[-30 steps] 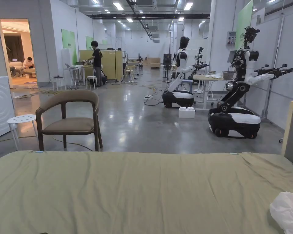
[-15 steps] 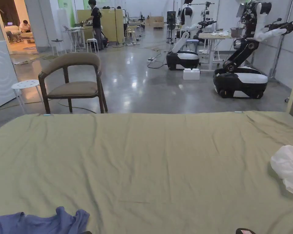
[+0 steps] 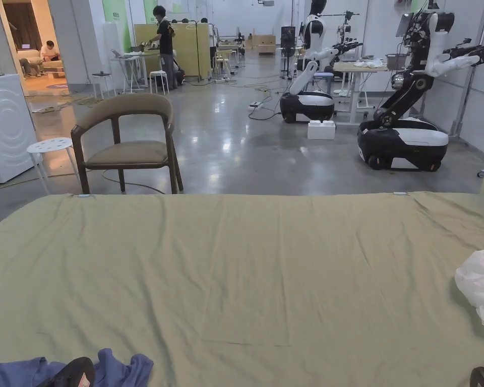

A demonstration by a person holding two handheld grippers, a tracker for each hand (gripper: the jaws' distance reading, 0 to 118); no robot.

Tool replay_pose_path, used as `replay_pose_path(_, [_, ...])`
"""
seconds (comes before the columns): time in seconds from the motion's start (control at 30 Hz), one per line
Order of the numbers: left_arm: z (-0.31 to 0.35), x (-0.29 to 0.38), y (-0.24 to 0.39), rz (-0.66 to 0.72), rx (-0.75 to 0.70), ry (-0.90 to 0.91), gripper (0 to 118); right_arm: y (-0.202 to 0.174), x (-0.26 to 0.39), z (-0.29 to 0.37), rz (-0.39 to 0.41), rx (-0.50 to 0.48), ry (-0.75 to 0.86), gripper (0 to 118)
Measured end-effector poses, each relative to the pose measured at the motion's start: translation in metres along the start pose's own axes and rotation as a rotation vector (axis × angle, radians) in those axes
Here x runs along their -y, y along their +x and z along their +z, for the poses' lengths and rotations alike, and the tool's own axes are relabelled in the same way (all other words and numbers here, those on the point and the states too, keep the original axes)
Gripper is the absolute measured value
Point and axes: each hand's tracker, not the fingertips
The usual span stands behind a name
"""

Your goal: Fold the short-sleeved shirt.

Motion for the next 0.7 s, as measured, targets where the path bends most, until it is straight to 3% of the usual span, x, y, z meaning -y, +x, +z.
replay_pose_path(0.23, [0.009,-0.007,0.000,-0.005,-0.018,0.027,0,-0.014,-0.002,-0.004,0.011,-0.050,0.008,0])
replay_pose_path(0.53, [0.046,-0.004,-0.029,-0.022,-0.199,0.009,0,-0.089,0.003,-0.035,0.149,-0.290,-0.003,0])
replay_pose_path(0.7, [0.050,0.005,-0.046,-0.053,-0.242,-0.049,4,-0.113,0.007,-0.047,0.101,-0.380,-0.021,0])
